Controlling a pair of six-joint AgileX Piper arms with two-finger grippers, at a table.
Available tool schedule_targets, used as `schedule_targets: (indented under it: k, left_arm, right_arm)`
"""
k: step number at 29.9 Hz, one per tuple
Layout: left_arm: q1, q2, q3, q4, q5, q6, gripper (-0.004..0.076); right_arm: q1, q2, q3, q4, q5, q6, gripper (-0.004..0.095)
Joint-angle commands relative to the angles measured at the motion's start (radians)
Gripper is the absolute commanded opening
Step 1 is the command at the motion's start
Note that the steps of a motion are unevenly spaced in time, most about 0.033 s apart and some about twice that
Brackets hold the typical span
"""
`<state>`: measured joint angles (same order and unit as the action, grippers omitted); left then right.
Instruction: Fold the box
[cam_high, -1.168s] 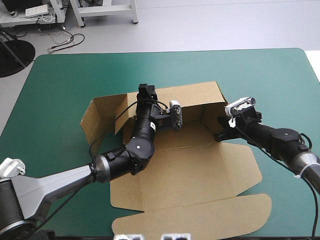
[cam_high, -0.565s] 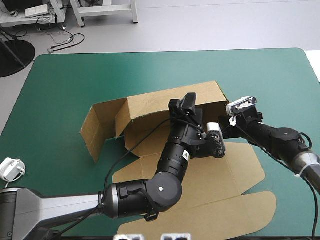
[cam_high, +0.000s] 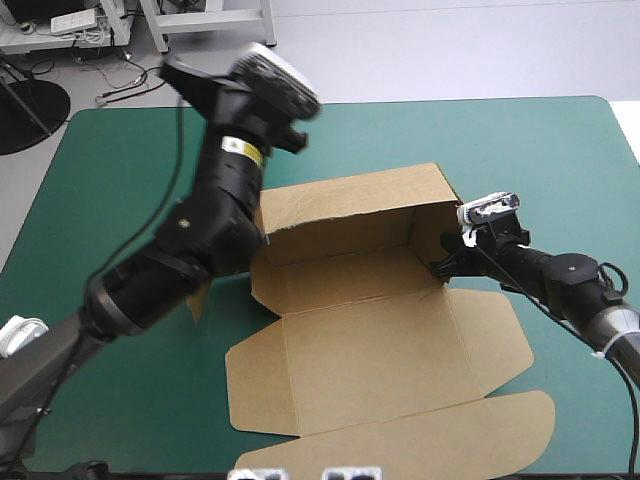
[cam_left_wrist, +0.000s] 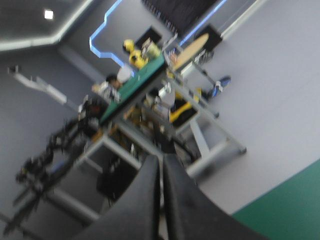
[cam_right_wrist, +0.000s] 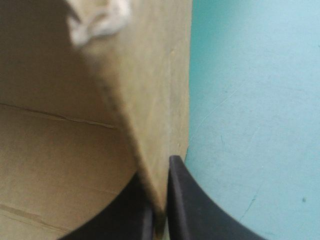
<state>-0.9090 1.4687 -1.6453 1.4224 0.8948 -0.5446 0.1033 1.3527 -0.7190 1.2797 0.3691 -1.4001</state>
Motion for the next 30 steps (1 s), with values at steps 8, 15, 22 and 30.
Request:
schedule_targets:
  k: [8, 15, 22, 30]
  left_arm:
    - [0.633, -0.093, -0.084, -0.747, 0.049, 0.278, 0.0008]
    - [0.957, -0.093, -0.074, -1.239, 0.167, 0.495, 0.0007]
    - [1.081, -0.093, 0.004, -1.315, 0.279, 0.586, 0.0007]
    - [1.081, -0.092, 0.114, -1.342, 0.235, 0.616, 0.0007]
  right_arm:
    - [-0.001, 0.037, -0.393, -0.684, 0.360, 0.936, 0.0000]
    - [-0.001, 0.201, -0.682, -0.836, 0.675, 1.172, 0.0000]
    - [-0.001, 0.421, -0.865, -0.859, 0.850, 1.263, 0.0069]
    - [-0.001, 0.517, -0.966, -0.913, 0.734, 1.208, 0.0321]
